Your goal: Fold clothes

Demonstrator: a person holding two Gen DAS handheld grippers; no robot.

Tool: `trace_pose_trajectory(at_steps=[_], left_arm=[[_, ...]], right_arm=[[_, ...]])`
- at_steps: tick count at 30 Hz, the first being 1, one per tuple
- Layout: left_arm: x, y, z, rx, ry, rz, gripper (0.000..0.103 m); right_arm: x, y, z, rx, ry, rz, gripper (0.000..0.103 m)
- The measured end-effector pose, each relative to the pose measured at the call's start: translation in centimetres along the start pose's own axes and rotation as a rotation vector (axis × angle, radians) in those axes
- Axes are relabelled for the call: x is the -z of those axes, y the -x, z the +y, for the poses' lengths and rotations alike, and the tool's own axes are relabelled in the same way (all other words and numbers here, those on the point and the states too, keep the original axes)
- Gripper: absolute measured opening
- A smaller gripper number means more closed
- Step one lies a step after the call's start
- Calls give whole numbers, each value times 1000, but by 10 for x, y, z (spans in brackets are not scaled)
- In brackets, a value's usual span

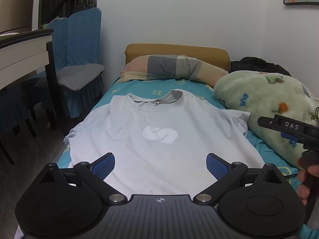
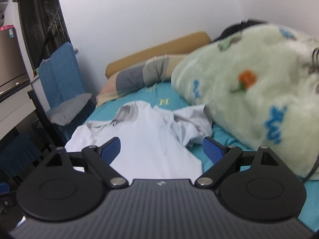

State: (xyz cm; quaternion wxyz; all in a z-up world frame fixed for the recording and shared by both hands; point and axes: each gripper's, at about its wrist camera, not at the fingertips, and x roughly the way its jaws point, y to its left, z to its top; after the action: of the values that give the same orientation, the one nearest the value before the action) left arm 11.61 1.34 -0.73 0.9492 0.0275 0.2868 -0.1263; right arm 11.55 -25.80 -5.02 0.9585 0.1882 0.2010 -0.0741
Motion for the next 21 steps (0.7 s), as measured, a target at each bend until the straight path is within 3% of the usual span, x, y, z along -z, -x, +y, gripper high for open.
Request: trace_pose_trajectory(at_steps=[5,11,17,21], left_arm=[[4,-5,8,-10,27,26,100],[7,-11,15,-49,45,27,100],[3,-29,18,-58,76,32,100],[-1,-45,19,-45,94,45,100]], right_arm=[[-5,-31,-25,-31,-121,-6,91],[-4,-86,-89,-23,-308,16,91],[-3,-132,-121,11,-345,24,91],[-2,-164,-115,-8,-345,43,93]])
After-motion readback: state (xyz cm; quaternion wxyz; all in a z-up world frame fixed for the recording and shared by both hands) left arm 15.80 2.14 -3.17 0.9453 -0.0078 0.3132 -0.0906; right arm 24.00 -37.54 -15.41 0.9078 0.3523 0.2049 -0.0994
